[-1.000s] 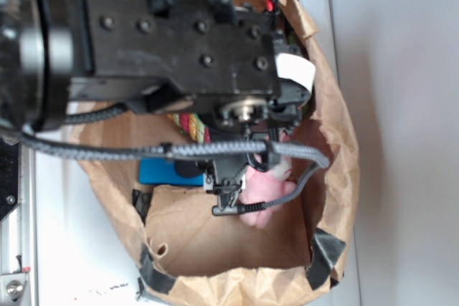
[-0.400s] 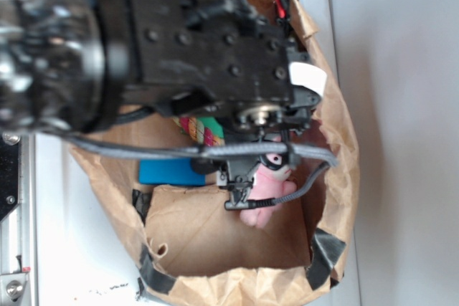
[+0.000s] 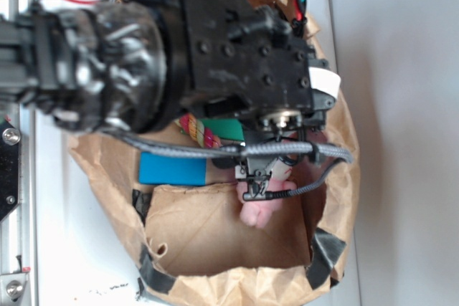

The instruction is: Grab the green block.

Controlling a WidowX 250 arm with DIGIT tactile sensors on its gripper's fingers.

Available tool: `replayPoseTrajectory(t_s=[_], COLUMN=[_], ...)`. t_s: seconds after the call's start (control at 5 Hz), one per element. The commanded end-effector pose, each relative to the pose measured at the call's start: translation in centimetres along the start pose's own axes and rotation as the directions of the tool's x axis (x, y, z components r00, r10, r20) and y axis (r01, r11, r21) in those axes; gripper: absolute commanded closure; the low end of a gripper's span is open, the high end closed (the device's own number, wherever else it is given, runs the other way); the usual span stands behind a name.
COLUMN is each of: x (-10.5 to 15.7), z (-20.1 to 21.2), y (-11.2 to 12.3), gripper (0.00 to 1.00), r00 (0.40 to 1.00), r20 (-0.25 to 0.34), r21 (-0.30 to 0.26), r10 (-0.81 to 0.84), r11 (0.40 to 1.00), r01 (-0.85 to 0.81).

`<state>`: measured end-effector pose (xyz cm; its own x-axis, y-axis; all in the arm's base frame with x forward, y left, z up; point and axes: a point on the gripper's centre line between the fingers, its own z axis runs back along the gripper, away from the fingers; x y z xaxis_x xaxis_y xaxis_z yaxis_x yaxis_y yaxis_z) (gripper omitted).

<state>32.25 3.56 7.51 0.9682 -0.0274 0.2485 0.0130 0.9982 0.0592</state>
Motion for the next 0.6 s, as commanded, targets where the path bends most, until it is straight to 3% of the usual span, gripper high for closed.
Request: replayPoseTrajectory(t_s=[0.0,0.4], x=[0.7,-0.5], z=[1.0,1.1], y=[0.2,0.0], gripper=[0.00,0.00], r00=[0.998,0.996], r20=[0.050,0.072], r21=[0.033,-0.008], r10=[0.043,0.053], r11=[0.998,0.999], r01=[-0.044,-0.052])
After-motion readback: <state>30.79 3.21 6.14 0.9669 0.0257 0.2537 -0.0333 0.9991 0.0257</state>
